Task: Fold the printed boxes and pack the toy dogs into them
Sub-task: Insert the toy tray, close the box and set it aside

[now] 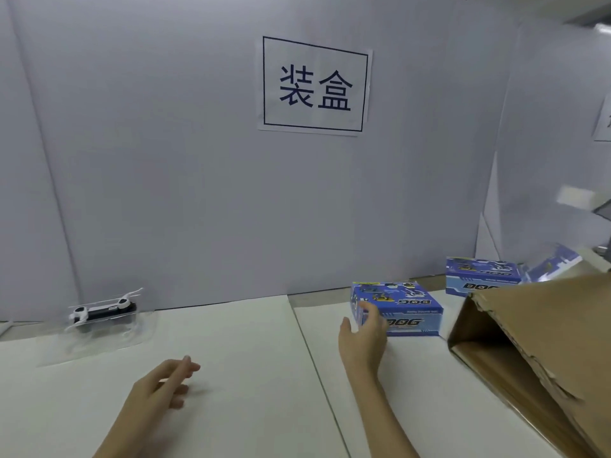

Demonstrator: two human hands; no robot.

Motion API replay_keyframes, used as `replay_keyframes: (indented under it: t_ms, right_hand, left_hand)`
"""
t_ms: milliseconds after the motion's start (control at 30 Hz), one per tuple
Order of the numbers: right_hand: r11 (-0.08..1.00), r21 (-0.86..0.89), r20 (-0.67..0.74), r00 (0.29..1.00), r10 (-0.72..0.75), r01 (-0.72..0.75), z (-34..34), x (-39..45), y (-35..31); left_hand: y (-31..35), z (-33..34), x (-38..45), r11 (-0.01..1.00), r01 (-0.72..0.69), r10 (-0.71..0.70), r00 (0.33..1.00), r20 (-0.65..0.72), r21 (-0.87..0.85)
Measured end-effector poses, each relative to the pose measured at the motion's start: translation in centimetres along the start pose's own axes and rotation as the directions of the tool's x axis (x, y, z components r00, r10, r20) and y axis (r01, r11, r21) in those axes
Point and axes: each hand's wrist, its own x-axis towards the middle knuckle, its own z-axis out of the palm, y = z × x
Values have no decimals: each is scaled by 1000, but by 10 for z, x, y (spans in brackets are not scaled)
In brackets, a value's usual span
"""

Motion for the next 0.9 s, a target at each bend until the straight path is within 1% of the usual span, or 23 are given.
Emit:
replay_keyframes:
  t_ms: [33, 100, 167, 233, 333, 400, 533, 733, 800, 900]
  right_hand:
    - [990, -126, 15, 998, -56, 58, 2, 1, 4]
    - [959, -272, 57, 996, -73, 86, 4, 10, 11]
    - [920, -389, 94, 995, -16, 52, 5, 23, 20]
    - [894, -447, 104, 993, 53, -1, 7, 36, 27]
    - [904, -427, 70, 996, 61, -26, 9, 50, 35]
    - [914, -405, 77, 997, 24, 9, 9, 50, 36]
    - [943, -312, 140, 987, -76, 116, 13, 29, 31]
    - [957, -217, 277, 952, -127, 191, 32, -22, 12]
    - [968, -144, 307, 939, -155, 206, 33, -34, 1]
    - [967, 24, 304, 919, -249, 254, 27, -46, -20]
  left_hand:
    - [-1, 2, -3, 999, -26, 26, 1000, 9, 45]
    - [-1, 5, -6, 993, -57, 54, 998, 29, 104]
    - [-2, 3, -5, 990, -54, 52, 998, 23, 130]
    - [0, 0, -4, 992, -34, 34, 999, 4, 124]
    - [2, -4, -5, 993, -13, 15, 1000, -11, 119]
    - [2, -4, -5, 992, -2, 5, 1000, -19, 130]
    - [3, -4, -7, 991, 13, -9, 999, -34, 133]
    - [6, -4, -9, 993, 25, -20, 999, -44, 118]
    - [7, -5, -9, 996, 26, -22, 998, -51, 85]
    - [8, -5, -9, 1000, 20, -19, 998, -56, 14]
